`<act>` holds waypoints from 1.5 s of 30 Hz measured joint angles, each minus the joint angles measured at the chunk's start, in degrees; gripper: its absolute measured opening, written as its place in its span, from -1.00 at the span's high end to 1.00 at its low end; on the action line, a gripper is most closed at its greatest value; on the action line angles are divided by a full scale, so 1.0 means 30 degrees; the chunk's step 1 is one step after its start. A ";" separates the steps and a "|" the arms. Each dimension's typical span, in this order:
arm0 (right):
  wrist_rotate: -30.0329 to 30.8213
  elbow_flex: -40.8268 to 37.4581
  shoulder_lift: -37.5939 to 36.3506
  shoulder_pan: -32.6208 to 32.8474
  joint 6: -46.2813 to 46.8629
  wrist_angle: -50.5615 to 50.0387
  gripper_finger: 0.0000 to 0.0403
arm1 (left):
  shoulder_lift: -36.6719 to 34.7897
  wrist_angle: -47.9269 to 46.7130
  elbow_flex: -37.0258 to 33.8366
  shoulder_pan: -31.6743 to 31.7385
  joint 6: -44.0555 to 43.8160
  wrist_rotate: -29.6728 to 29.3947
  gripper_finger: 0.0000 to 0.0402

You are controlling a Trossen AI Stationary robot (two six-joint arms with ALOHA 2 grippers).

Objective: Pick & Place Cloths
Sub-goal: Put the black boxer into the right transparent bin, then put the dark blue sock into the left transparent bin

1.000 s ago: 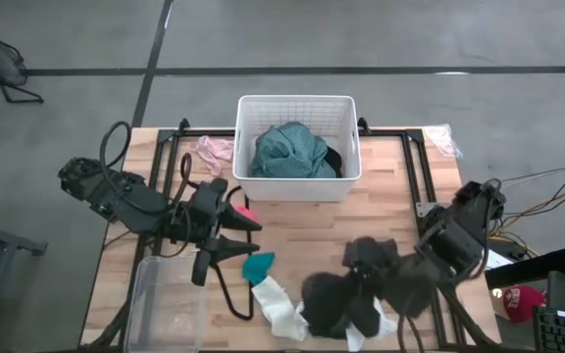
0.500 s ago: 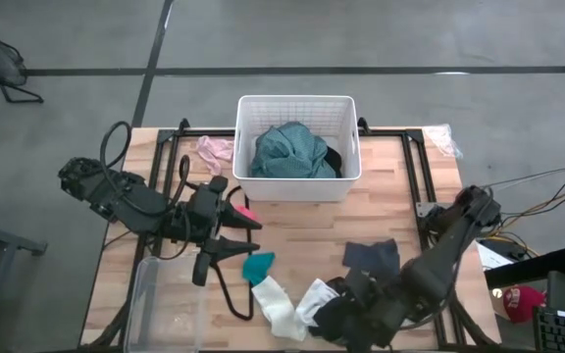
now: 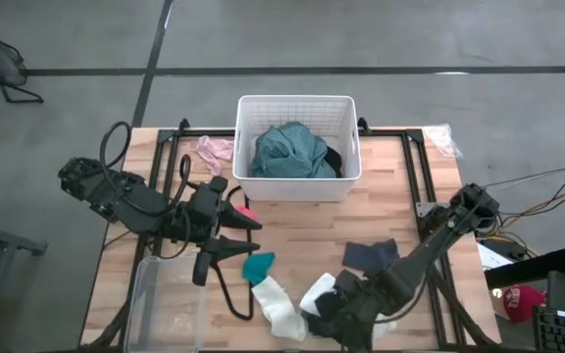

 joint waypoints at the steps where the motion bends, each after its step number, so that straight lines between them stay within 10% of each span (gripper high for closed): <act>1: -0.0028 -0.0232 0.0000 -0.0065 -0.0207 0.0450 0.94 | -0.0007 -0.0004 -0.0007 0.0000 -0.0007 0.0000 0.08; 27: -0.1038 0.1738 -0.0226 -0.0437 -0.1257 -0.1227 0.23 | -0.0007 -0.0020 -0.0079 0.0005 0.0000 0.0000 0.08; 45: 0.2511 0.6078 -0.0924 -0.0437 -0.2040 -0.7165 -0.24 | -0.0007 -0.0206 -0.0094 0.0000 0.0000 0.0000 0.08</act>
